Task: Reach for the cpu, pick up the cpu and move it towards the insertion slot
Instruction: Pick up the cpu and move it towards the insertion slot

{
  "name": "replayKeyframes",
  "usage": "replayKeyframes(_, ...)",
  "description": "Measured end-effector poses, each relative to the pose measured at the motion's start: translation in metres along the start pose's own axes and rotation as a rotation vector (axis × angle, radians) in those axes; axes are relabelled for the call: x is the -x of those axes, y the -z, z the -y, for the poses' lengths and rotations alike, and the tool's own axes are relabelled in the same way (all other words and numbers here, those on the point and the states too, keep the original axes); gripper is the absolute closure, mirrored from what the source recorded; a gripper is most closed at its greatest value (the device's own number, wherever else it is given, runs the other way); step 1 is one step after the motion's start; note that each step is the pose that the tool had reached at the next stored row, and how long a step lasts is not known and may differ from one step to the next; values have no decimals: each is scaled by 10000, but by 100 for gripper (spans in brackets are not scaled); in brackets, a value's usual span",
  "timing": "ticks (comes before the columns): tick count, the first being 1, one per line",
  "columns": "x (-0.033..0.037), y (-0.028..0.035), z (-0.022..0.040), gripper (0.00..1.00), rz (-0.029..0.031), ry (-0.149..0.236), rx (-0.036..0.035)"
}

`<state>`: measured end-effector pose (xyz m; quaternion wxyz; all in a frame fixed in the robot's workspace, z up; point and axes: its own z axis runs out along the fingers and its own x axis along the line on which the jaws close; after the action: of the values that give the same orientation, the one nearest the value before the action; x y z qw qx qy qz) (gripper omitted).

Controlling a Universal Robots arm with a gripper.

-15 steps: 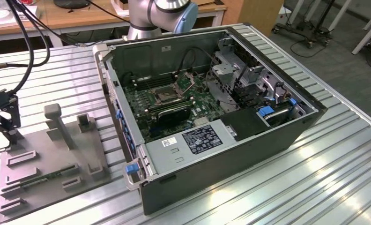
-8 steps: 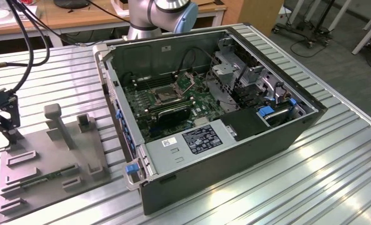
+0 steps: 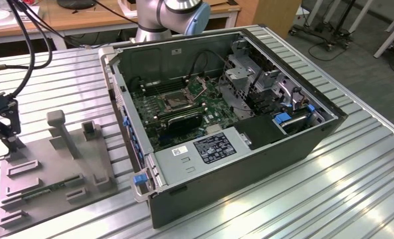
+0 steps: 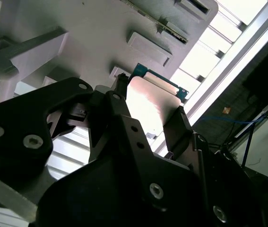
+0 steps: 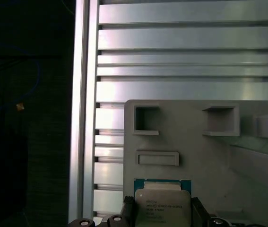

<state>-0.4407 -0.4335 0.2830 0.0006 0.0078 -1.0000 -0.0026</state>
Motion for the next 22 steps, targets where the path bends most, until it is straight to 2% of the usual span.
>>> replayKeyframes(11,20,10,0,45,0,-1,0)
replayKeyframes(22,21,127,0,45,0,0,0)
